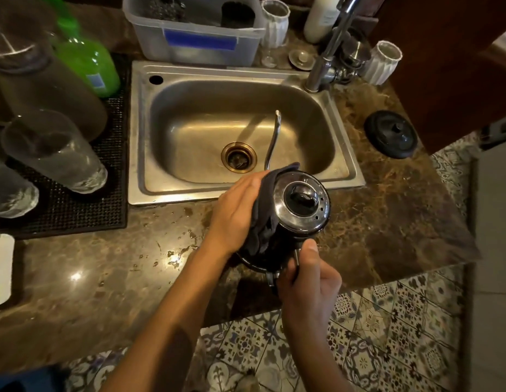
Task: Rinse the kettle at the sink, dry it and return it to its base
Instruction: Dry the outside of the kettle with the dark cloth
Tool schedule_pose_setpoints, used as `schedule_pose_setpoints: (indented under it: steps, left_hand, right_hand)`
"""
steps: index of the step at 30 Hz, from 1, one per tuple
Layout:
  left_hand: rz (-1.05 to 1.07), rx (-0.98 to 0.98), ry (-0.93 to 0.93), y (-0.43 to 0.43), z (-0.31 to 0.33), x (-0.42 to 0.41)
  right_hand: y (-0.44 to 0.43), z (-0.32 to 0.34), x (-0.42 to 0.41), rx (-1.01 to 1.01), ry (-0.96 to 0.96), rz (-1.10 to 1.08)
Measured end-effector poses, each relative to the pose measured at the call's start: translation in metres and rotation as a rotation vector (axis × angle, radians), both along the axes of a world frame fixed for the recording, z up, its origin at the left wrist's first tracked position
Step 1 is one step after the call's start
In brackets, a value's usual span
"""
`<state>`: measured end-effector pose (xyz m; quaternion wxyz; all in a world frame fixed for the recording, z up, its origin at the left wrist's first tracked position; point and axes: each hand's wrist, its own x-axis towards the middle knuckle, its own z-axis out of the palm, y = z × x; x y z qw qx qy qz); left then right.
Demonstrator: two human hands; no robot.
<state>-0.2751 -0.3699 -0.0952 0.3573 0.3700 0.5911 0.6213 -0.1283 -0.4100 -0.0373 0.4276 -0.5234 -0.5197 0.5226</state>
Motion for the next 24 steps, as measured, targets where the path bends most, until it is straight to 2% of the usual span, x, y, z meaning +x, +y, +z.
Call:
schedule_pose_setpoints:
  steps: [3, 5, 8, 11, 16, 19, 24]
  left_hand:
    - [-0.162, -0.101, -0.104, 0.015, 0.010, -0.016]
    - [-0.171, -0.136, -0.106, 0.018, 0.011, -0.020]
    - [-0.051, -0.126, -0.109, 0.004, 0.001, -0.010]
    - [0.186, -0.051, 0.126, -0.018, -0.014, 0.019]
    - [0.531, -0.046, 0.228, -0.037, -0.025, 0.086]
    - [0.578, -0.050, 0.266, -0.042, -0.029, 0.102]
    - [0.589, -0.082, 0.314, -0.037, -0.023, 0.097]
  right_hand:
    - [0.002, -0.001, 0.001, 0.007, -0.003, 0.021]
    - [0.003, -0.003, 0.002, 0.040, -0.030, 0.037]
    - [0.003, -0.005, 0.003, 0.030, -0.025, 0.038]
    - [0.004, -0.005, 0.002, -0.022, -0.006, 0.030]
    - [0.006, -0.004, 0.005, -0.110, -0.019, 0.029]
    - [0.007, 0.000, 0.007, -0.044, -0.031, 0.116]
    - [0.009, -0.001, 0.006, -0.115, -0.016, 0.109]
